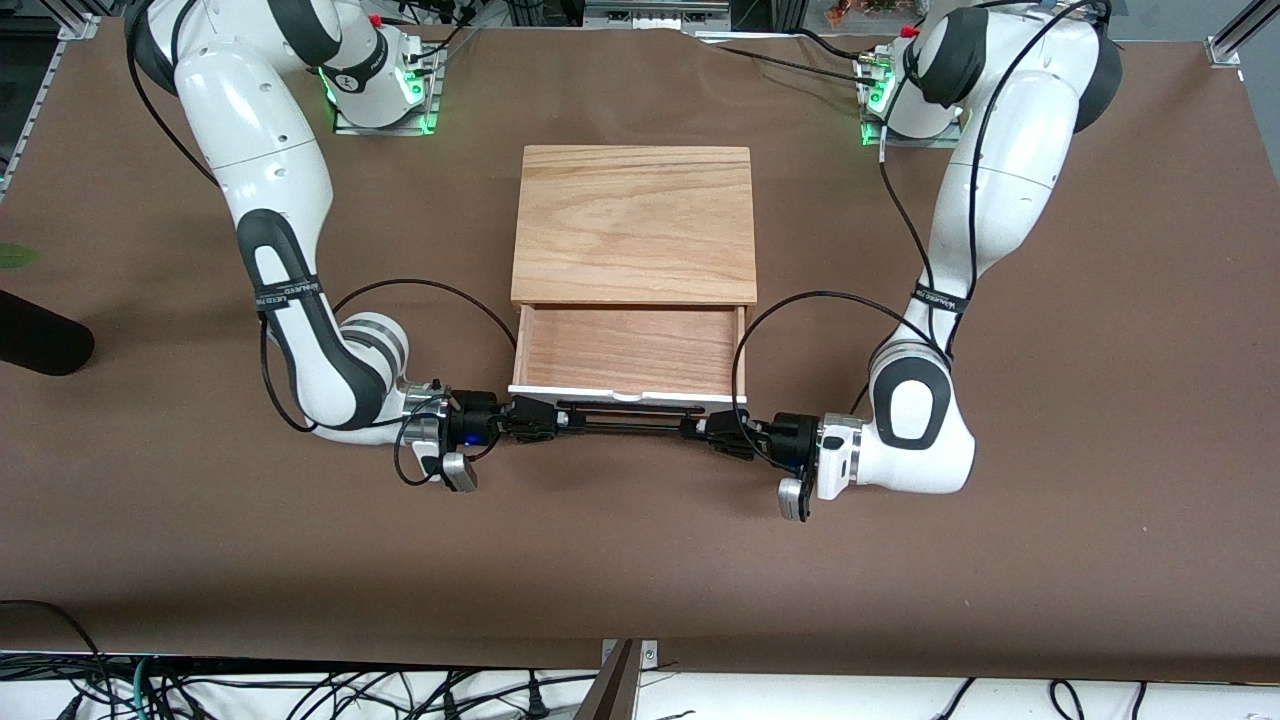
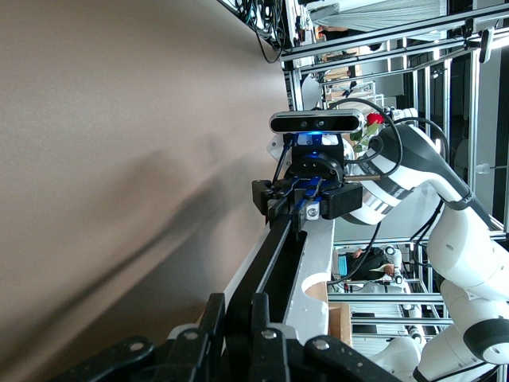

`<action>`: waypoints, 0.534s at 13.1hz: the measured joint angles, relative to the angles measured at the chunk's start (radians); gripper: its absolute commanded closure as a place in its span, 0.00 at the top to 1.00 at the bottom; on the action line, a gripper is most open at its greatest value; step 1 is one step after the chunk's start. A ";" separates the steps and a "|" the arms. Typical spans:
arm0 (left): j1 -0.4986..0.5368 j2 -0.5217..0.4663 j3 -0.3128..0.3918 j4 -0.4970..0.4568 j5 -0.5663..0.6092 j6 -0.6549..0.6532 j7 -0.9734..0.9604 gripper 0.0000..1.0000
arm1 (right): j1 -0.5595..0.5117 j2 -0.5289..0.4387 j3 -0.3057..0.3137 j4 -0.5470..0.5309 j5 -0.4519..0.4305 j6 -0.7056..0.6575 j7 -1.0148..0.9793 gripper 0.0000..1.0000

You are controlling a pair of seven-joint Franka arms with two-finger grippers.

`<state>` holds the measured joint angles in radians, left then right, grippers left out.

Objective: Pull top drawer with both arms simultaneously
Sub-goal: 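Pull the handle outward with both grippers, sliding the drawer open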

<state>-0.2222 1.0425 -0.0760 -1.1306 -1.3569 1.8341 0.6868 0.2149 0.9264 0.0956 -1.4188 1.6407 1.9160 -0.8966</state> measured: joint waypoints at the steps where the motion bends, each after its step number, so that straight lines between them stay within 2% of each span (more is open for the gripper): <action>1: -0.001 0.002 0.000 0.002 0.000 0.003 -0.001 0.00 | 0.000 0.001 0.000 0.000 0.000 0.003 0.001 0.00; 3: -0.001 0.006 0.000 0.008 0.000 0.008 -0.001 0.00 | 0.002 0.001 0.000 0.005 0.000 0.011 0.002 0.00; 4: -0.001 0.009 0.000 0.018 0.000 0.014 -0.004 0.00 | 0.003 0.002 0.000 0.014 0.000 0.021 0.002 0.13; 5: -0.001 0.014 0.000 0.031 0.000 0.020 -0.009 0.00 | 0.004 0.002 0.000 0.021 0.000 0.031 0.002 0.63; 6: -0.001 0.018 0.000 0.041 0.000 0.023 -0.011 0.00 | 0.004 0.002 0.000 0.025 0.000 0.036 0.002 1.00; 7: -0.001 0.022 0.001 0.049 0.000 0.033 -0.013 0.00 | 0.005 0.002 0.000 0.028 0.000 0.041 0.004 1.00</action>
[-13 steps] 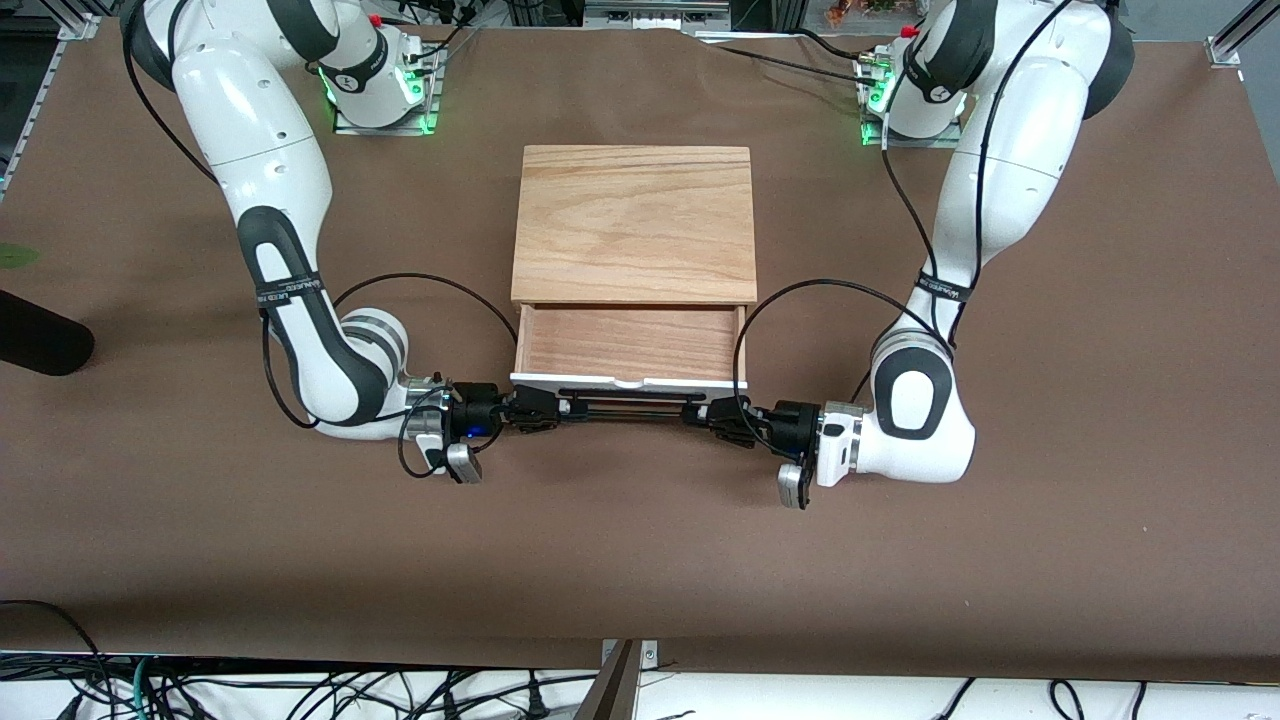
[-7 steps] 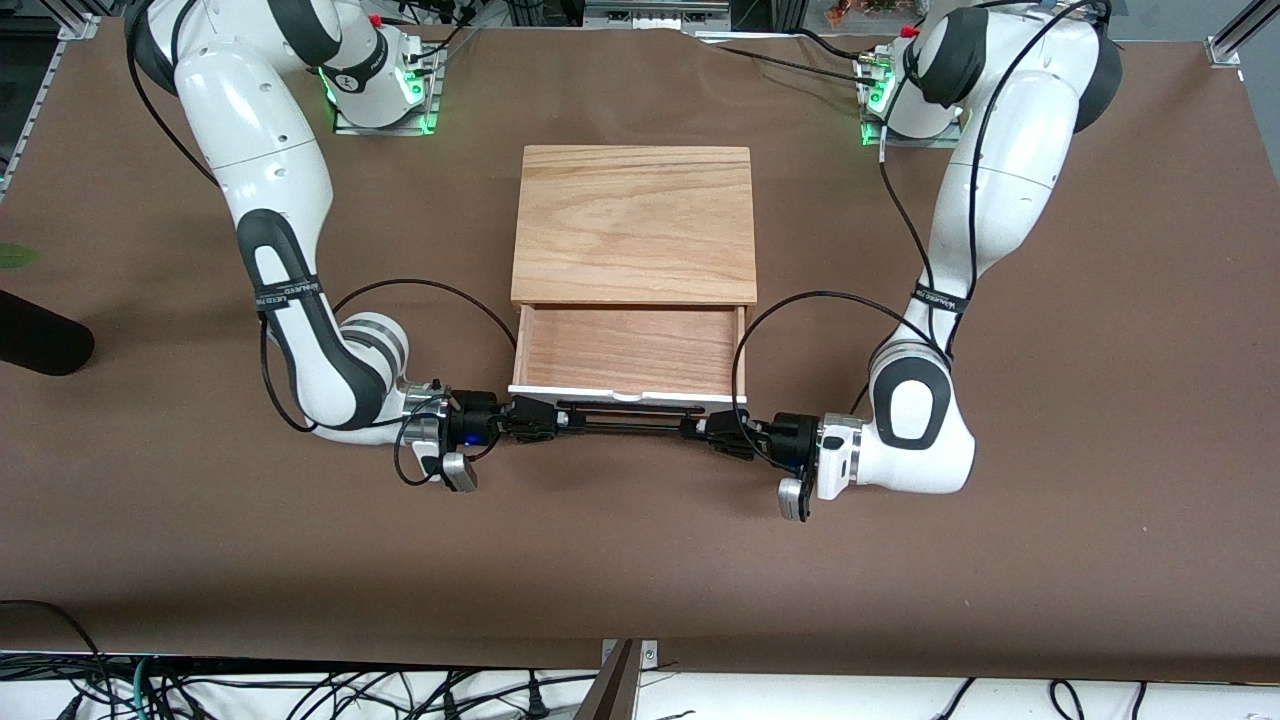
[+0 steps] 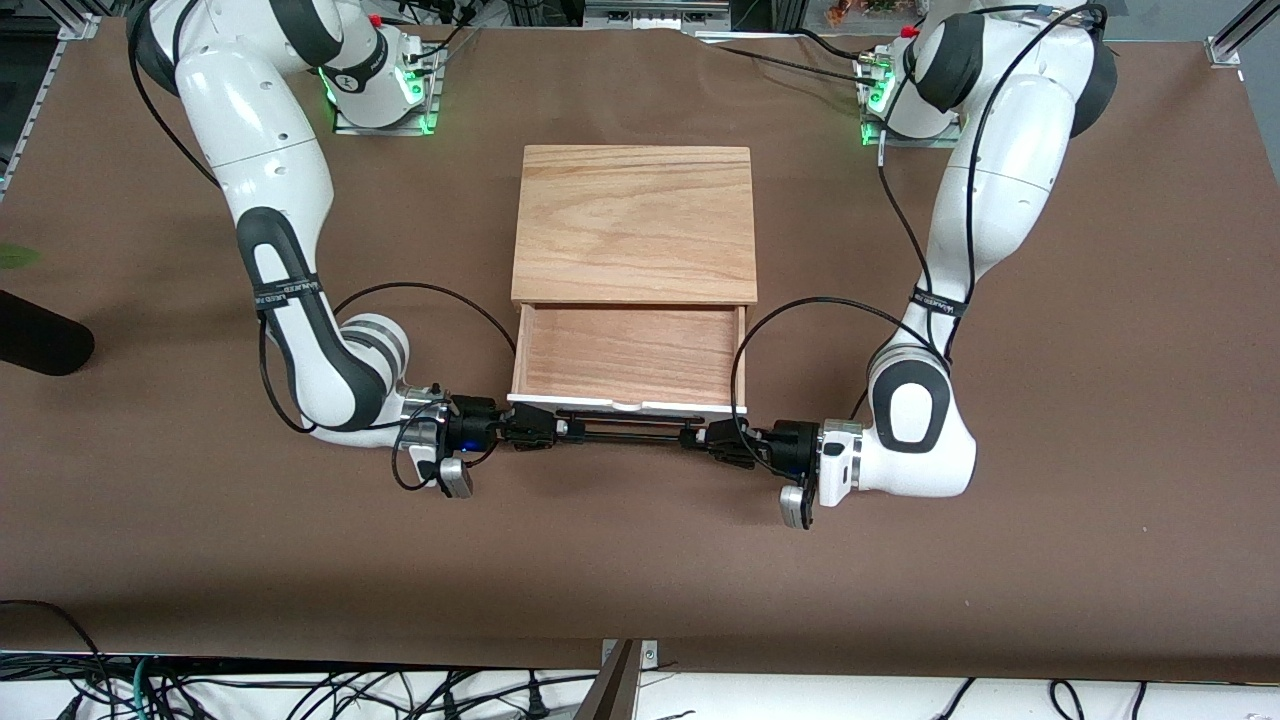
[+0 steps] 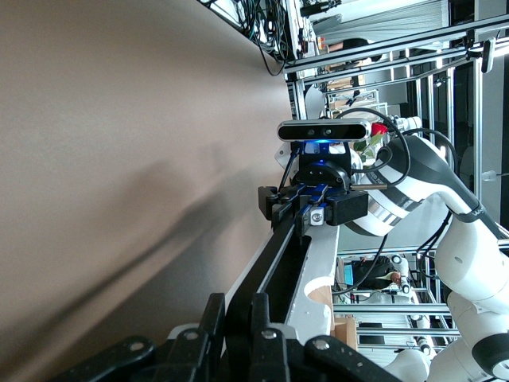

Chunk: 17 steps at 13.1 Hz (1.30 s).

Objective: Pull top drawer with both arms simultaneously
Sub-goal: 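Pull the handle outward with both grippers, sliding the drawer open, then pull the drawer further out with both grippers holding the handle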

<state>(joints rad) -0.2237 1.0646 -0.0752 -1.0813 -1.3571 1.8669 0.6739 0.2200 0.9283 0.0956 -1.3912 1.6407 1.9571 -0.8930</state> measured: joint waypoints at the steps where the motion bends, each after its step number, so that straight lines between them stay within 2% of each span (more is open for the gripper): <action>1: 0.001 0.005 0.003 0.011 0.000 0.012 -0.004 0.00 | 0.000 0.000 0.000 0.008 0.001 0.002 0.005 1.00; 4: 0.000 0.010 0.009 0.018 0.000 0.018 -0.009 0.00 | 0.000 -0.001 0.000 0.028 0.001 0.002 0.024 1.00; 5: 0.000 0.010 0.010 0.018 0.000 0.019 -0.010 0.04 | 0.000 -0.001 0.000 0.030 0.001 0.002 0.025 1.00; 9: 0.001 0.014 0.012 0.019 0.000 0.038 -0.018 0.38 | 0.000 -0.001 0.000 0.030 0.001 -0.001 0.025 1.00; 11: 0.005 0.016 0.020 0.025 0.000 0.047 -0.020 0.46 | 0.001 -0.001 0.000 0.030 0.001 -0.002 0.025 1.00; 14: 0.006 0.016 0.022 0.031 0.000 0.047 -0.023 0.51 | 0.001 -0.001 0.000 0.030 0.001 -0.002 0.025 1.00; 17: 0.005 0.017 0.022 0.034 0.000 0.046 -0.044 0.69 | 0.001 -0.001 0.000 0.030 0.001 -0.002 0.025 1.00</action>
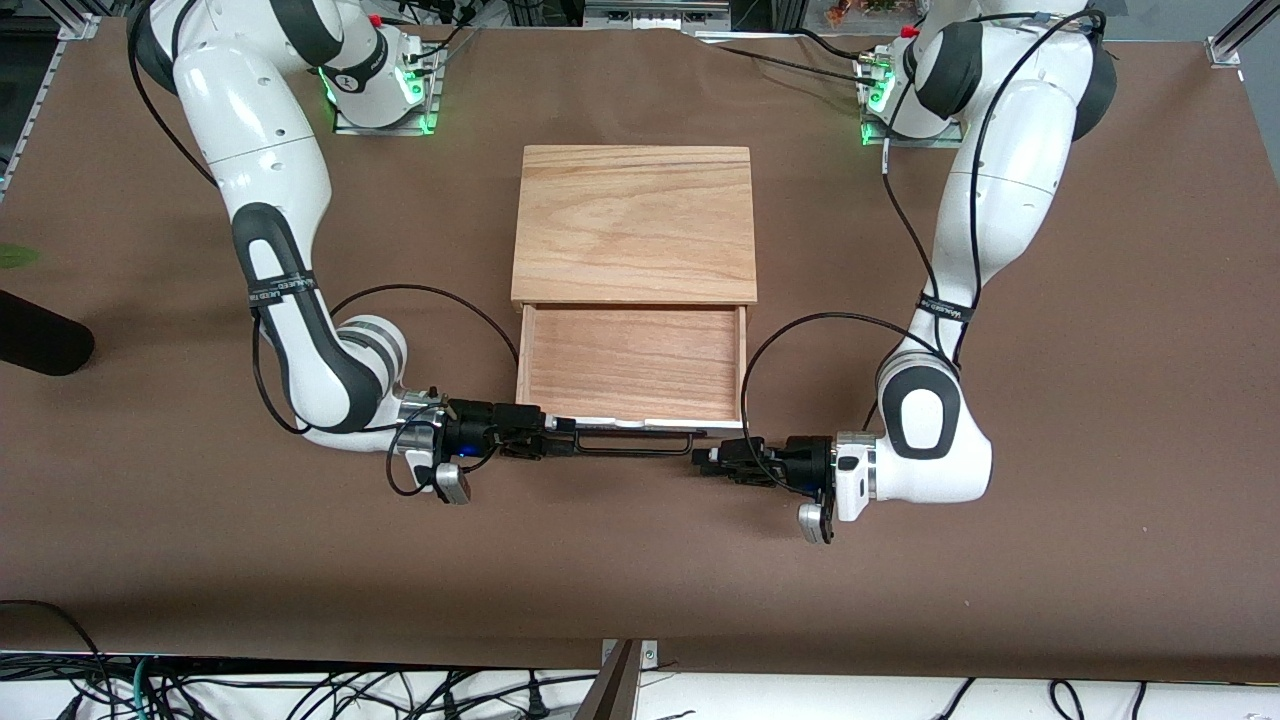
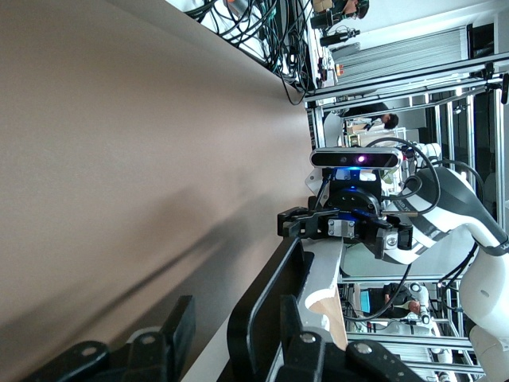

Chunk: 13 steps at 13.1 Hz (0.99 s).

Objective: Pull top drawer with both arms simultaneously
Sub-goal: 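Pull the drawer further out with both grippers holding the handle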

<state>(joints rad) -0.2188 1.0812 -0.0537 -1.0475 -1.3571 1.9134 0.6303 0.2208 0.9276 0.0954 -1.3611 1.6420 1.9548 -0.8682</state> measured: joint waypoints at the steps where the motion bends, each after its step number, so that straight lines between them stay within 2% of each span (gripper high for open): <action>1: 0.000 0.000 0.000 0.003 0.000 0.000 -0.008 0.86 | 0.000 0.000 0.000 0.000 -0.001 0.000 0.000 1.00; 2: 0.000 0.000 0.000 0.006 0.000 -0.001 -0.015 1.00 | -0.001 -0.001 0.000 0.000 -0.006 0.000 0.000 1.00; 7: -0.001 -0.001 0.000 0.017 0.012 -0.002 -0.043 1.00 | -0.012 -0.009 0.000 0.004 -0.100 -0.002 0.000 1.00; 13: 0.000 -0.042 0.002 0.037 0.198 -0.045 -0.158 1.00 | -0.017 -0.032 -0.010 0.022 -0.196 -0.002 0.000 1.00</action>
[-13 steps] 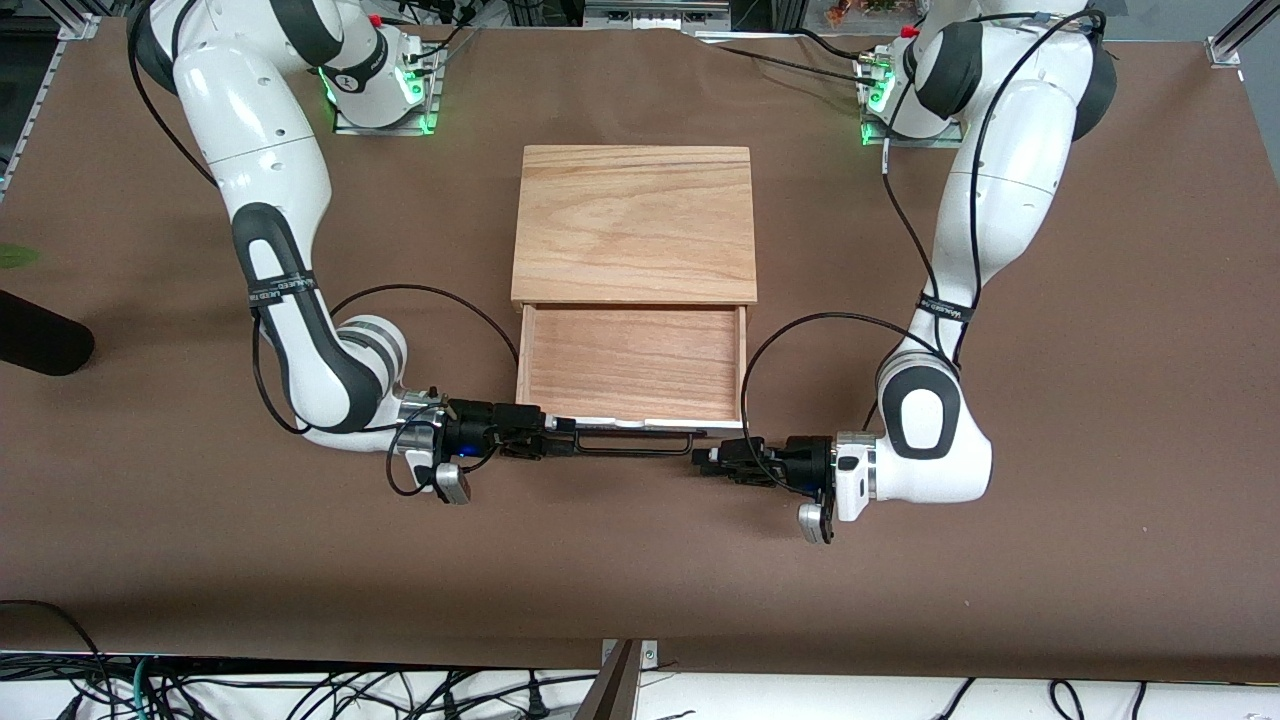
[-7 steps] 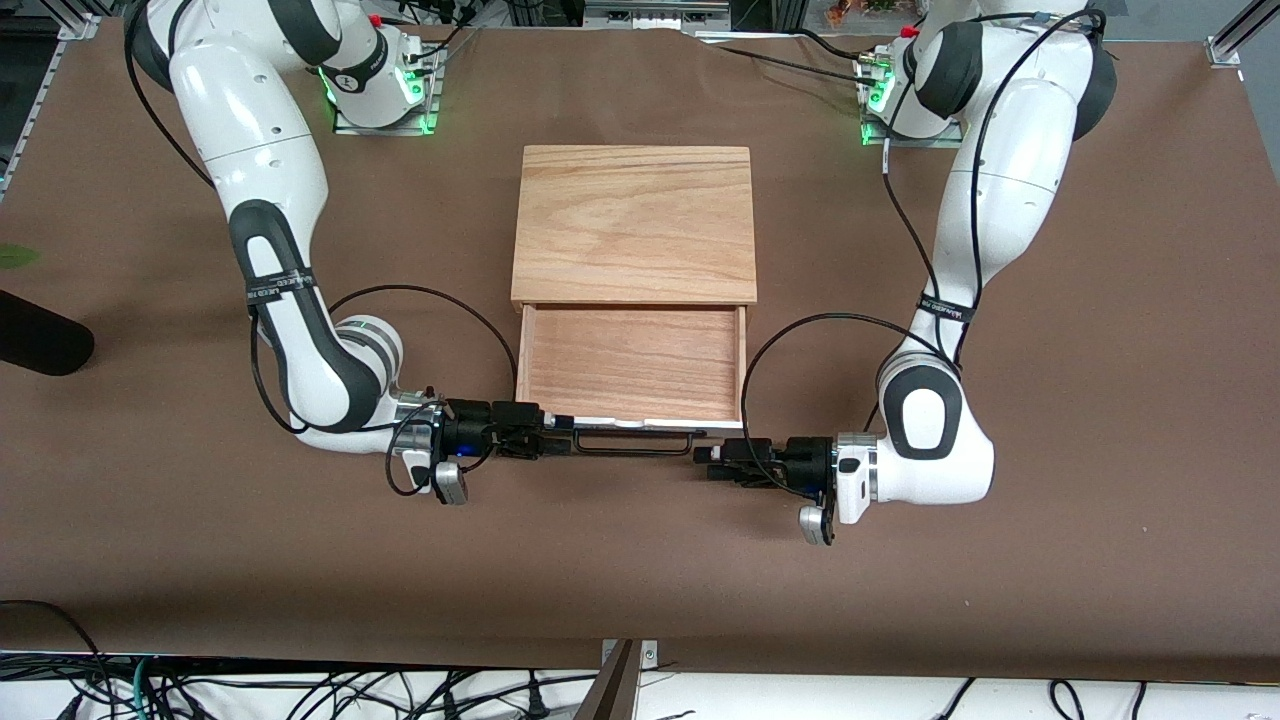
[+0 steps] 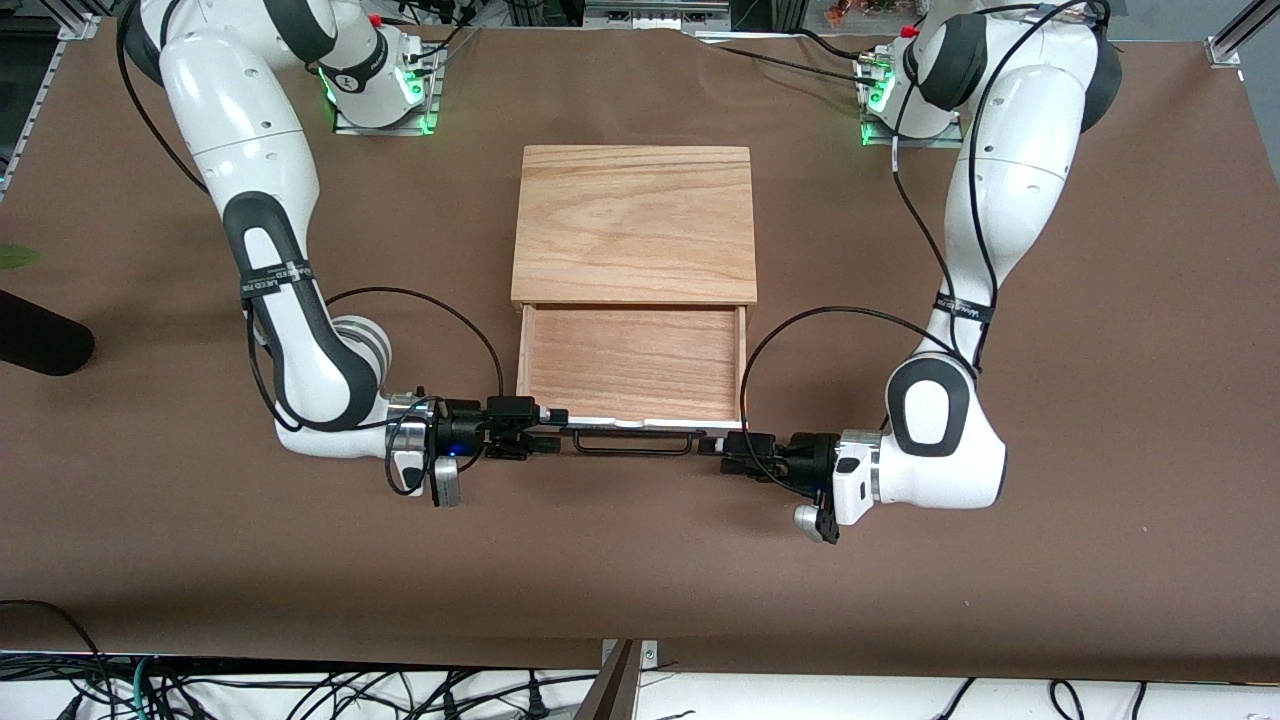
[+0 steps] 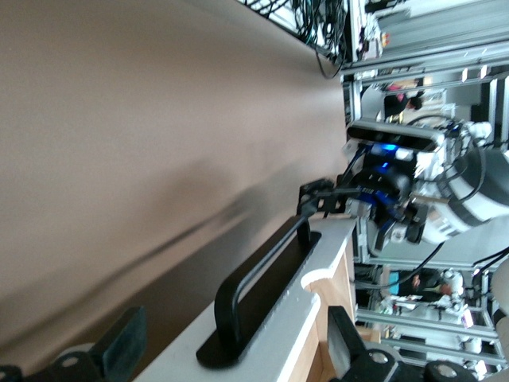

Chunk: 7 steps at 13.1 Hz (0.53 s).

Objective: Pull top drawer with both arms simultaneously
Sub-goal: 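Pull the drawer further out with both grippers holding the handle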

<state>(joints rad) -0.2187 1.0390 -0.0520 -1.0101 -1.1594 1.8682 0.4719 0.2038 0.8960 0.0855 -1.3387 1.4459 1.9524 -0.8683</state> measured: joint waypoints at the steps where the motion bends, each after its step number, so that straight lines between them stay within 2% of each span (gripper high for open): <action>1: 0.001 -0.006 0.001 0.000 0.024 -0.011 -0.002 1.00 | -0.003 -0.004 -0.005 0.008 -0.010 0.000 0.000 1.00; 4: 0.009 -0.024 0.002 0.000 0.099 -0.034 -0.004 1.00 | -0.025 -0.010 -0.020 0.035 -0.109 0.000 0.005 1.00; 7: 0.010 -0.050 0.011 0.001 0.197 -0.059 -0.006 1.00 | -0.061 -0.050 -0.021 0.055 -0.306 -0.001 0.066 1.00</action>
<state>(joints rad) -0.2084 0.9892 -0.0408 -1.0094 -0.9624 1.8090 0.4657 0.1432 0.8460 0.0641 -1.2834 1.1399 1.9515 -0.8021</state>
